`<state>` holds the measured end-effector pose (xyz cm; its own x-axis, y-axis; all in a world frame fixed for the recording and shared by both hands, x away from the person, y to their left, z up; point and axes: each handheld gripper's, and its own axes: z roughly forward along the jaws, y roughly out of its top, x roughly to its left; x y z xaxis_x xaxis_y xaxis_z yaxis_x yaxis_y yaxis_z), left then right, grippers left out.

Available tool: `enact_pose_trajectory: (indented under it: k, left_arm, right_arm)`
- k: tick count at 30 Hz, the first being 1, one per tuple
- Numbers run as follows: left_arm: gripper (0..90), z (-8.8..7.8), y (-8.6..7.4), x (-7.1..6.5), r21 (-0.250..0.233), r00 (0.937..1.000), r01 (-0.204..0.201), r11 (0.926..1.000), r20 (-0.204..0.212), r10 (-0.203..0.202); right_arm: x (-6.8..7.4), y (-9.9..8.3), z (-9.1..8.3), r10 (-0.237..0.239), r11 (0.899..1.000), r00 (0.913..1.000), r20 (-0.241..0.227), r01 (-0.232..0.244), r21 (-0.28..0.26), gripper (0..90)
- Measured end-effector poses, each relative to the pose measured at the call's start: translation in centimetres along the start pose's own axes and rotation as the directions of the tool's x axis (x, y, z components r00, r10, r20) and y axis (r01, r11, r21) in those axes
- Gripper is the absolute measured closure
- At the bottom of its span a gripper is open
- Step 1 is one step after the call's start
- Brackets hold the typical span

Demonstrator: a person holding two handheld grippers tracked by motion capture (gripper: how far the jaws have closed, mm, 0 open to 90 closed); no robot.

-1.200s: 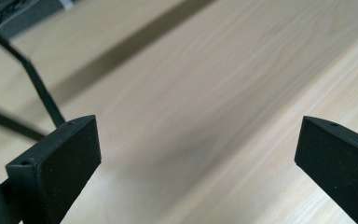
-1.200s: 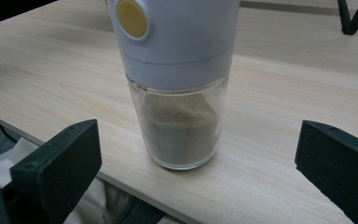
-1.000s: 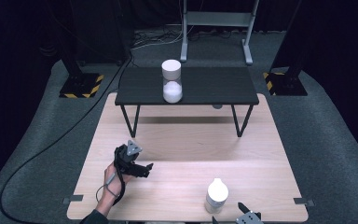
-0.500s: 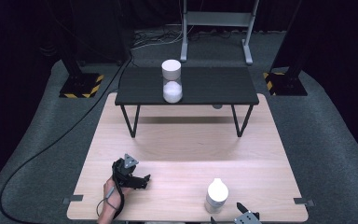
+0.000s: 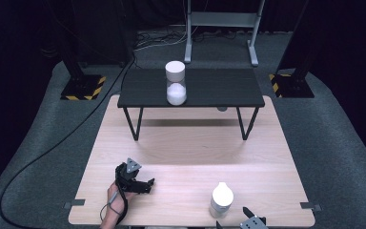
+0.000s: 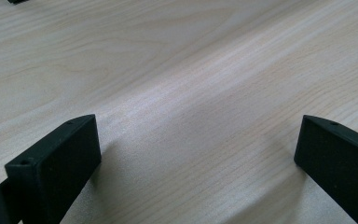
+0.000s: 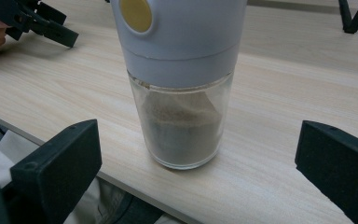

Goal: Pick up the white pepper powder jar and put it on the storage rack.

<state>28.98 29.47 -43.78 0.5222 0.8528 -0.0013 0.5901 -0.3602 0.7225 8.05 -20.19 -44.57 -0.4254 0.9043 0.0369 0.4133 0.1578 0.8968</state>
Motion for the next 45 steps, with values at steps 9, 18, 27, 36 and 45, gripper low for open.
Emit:
enact_pose_trajectory:
  k: [9,18,27,36,45]
  left_arm:
    - [0.0,0.0,0.0,0.0,-0.002,1.0000,-0.001,1.0000,0.000,0.001]
    - [0.0,0.0,-0.1,0.0,-0.003,1.0000,-0.001,1.0000,0.000,0.001]
    - [0.0,0.0,-0.1,0.0,-0.003,1.0000,-0.001,1.0000,0.000,0.001]
    - [0.0,0.0,-0.1,0.0,-0.003,1.0000,-0.001,1.0000,0.000,0.001]
    - [0.0,0.0,-0.1,0.0,-0.003,1.0000,-0.001,1.0000,0.000,0.001]
  right_arm:
    - [0.1,0.3,0.1,-0.005,1.000,1.0000,0.007,0.005,0.003,0.0]
    - [0.3,1.4,1.1,-0.027,1.000,0.9996,0.013,0.026,0.015,0.0]
    - [-0.2,1.7,3.7,-0.029,0.999,0.9995,-0.012,0.029,0.039,0.0]
    - [-0.7,1.6,5.5,-0.040,0.999,0.9985,-0.038,0.041,0.031,0.0]
    - [-1.7,0.8,6.0,-0.070,0.998,0.9928,-0.098,0.069,-0.009,24.0]
